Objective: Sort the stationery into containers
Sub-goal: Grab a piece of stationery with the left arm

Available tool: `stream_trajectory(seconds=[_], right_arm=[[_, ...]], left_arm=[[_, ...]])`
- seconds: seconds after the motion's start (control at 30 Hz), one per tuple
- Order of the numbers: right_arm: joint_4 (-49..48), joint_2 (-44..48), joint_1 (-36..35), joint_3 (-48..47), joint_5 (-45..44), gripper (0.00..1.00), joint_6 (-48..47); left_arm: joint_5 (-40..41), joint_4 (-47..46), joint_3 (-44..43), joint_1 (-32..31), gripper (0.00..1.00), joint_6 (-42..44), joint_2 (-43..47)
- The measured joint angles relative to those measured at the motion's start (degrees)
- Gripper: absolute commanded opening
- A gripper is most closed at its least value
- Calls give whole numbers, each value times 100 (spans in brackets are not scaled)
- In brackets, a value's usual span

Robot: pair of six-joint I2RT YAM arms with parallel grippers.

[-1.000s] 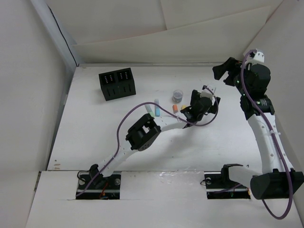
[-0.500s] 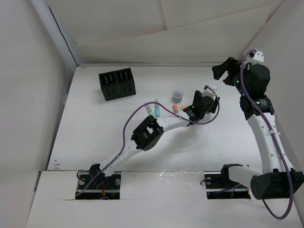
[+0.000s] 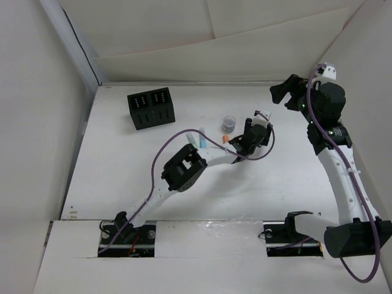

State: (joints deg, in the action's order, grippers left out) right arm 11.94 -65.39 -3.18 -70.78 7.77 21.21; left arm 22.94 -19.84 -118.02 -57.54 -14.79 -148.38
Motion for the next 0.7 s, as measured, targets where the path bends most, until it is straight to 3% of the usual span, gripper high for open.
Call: stream_trajectory(seconds=[0.33, 0.7], right_arm=[[-127, 116, -162, 284, -136, 95, 59], [-173, 529, -286, 435, -249, 95, 109]], left_arm=[[149, -789, 3407, -142, 30, -72, 2107], [151, -1174, 4199, -385, 29, -35, 3152]])
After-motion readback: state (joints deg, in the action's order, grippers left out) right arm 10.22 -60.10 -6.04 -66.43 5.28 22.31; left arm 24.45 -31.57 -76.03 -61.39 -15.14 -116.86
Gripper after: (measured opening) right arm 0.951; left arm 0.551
